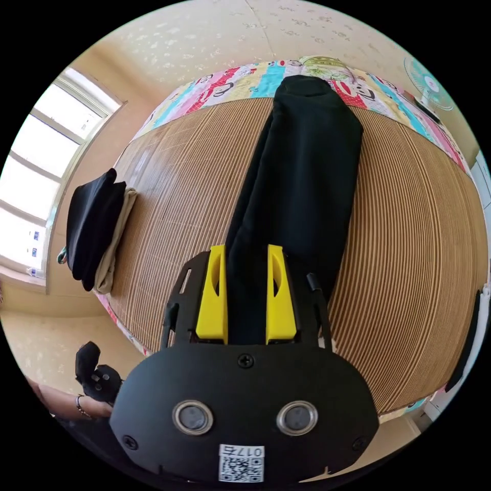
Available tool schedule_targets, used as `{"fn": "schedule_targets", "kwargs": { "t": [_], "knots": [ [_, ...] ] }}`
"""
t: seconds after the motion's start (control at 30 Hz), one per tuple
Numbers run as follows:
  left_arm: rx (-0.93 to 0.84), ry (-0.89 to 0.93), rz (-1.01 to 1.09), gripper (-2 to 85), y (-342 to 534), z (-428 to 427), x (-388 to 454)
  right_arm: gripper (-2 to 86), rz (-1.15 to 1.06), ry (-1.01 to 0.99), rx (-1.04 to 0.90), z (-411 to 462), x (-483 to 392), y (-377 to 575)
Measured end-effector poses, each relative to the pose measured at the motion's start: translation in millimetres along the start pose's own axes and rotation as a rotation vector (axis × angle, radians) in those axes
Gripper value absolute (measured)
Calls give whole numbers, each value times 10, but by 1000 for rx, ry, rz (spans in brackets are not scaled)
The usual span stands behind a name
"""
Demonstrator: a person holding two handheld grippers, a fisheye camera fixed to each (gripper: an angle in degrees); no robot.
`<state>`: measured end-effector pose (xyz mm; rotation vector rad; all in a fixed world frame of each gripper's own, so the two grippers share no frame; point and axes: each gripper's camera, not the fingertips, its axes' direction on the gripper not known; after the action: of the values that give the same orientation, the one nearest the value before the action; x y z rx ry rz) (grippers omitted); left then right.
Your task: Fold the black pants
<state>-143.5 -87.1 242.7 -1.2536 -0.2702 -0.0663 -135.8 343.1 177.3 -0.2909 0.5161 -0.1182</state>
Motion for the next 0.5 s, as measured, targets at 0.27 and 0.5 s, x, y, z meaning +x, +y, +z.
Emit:
{"fn": "schedule_targets", "kwargs": {
  "t": [0.27,0.5],
  "knots": [
    [59,33,5,38,46,38,214,22,62,-127,49,117,120,-500],
    [-11,-109,-144,72,-23,211,145,37,36,-334,-15,155,419,-380]
  ]
}}
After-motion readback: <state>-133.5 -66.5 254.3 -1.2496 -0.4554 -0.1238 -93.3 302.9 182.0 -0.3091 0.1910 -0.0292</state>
